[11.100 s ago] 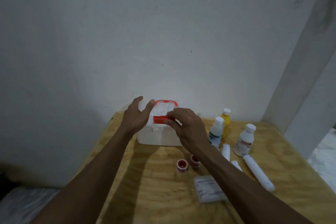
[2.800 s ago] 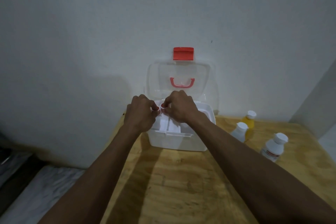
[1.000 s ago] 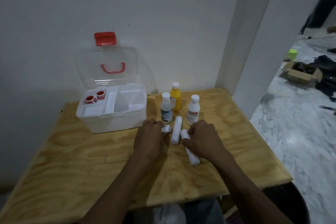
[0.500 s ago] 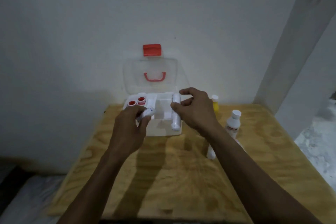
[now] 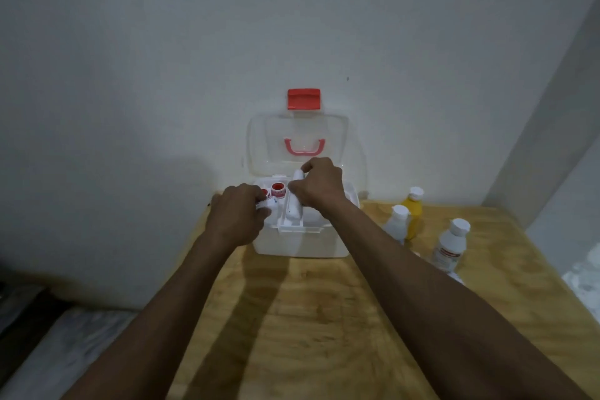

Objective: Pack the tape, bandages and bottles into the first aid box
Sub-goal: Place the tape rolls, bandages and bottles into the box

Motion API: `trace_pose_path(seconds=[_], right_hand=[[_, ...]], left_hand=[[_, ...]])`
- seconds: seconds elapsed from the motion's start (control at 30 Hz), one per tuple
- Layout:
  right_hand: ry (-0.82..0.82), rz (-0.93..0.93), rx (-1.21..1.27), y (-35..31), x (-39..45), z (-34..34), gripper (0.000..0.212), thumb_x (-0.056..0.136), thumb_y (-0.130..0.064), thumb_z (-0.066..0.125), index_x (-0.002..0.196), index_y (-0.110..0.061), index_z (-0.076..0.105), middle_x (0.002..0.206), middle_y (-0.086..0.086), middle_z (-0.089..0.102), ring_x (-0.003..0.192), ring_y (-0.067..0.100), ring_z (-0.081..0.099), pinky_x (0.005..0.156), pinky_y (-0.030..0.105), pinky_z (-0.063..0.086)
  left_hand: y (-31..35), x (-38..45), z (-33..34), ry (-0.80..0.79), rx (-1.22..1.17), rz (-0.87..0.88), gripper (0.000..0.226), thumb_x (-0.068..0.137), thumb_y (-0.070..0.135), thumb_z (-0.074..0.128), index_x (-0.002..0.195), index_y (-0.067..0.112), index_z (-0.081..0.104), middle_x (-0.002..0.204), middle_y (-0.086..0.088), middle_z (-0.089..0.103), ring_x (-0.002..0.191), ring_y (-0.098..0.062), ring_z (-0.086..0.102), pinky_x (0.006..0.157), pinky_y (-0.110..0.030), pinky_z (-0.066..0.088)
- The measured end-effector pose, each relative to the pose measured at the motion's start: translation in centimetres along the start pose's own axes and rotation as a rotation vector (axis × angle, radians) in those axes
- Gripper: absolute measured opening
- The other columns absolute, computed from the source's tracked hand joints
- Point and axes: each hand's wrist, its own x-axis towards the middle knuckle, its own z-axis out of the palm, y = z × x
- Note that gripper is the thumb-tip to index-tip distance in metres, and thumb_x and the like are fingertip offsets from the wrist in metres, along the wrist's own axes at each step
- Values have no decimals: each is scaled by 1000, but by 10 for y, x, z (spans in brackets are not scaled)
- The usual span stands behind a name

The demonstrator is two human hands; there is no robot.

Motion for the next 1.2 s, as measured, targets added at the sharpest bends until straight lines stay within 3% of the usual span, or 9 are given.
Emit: trace_pose_path(seconds=[0.1,0.23,0.3,0.4,0.63,0.83,0.9,1.03,1.2], right_hand=[[-15,-12,-78,1,4,9,37,76,-19,80,106,-7,61,93,5,60,77,17,57,70,25,49],[-31,-23,-165,2,6,16,32,78,-22,78,96,-8,57,79,4,51,63,12,48,56,19,37],[-35,-34,-200,4,6,18,31,78,-19,77,99,-5,60,78,4,50,66,15,51,61,22,42],[-31,-63,-201,8,6,19,40,78,-19,78,111,-5,60,99,10,61,85,21,58,71,25,44],[-34,-77,-136,10,0,7,37,82,-25,77,110,-5,63,110,11,63,80,12,48,74,22,42],[-10,-99,-53,13,-21,-18,45,81,-26,77,119,-7,63,124,9,59,110,26,60,88,26,45],[-2,-105,-10,15,-33,-33,40,80,-29,77,113,-12,65,116,9,65,105,28,64,94,36,52],[44,-107,57,33,-70,-78,28,77,-30,76,101,-18,70,81,2,74,87,24,70,84,44,58],[138,-50,-41,81,-117,-133,14,80,-22,73,93,-20,74,75,-4,74,70,7,71,63,16,55]], left_hand=[[1,3,2,-31,91,-2,28,90,30,62,114,19,70,109,-4,71,101,-26,62,98,-46,40],[0,4,6,-55,161,-11,26,93,33,56,113,23,71,110,-3,70,105,-26,58,98,-47,33],[-1,5,7,-58,159,-21,26,93,33,56,112,23,71,112,-2,70,106,-26,57,96,-47,33],[-2,5,8,-47,129,-30,26,93,33,58,113,23,70,113,-3,70,107,-26,57,96,-46,32],[-1,3,9,-32,99,-52,30,93,35,58,118,23,68,116,-3,69,109,-27,57,95,-46,31],[9,-11,5,77,-51,-30,35,89,39,64,120,23,67,124,-3,66,113,-25,58,100,-49,36],[18,-21,2,155,-124,30,35,87,38,66,118,21,69,118,-5,69,105,-25,62,96,-49,46],[60,-53,-1,251,-322,112,30,85,29,70,110,13,72,101,-4,73,88,-20,65,82,-38,54],[112,-92,24,121,-496,135,26,85,31,71,107,17,72,93,4,70,78,-5,62,72,-26,53]])
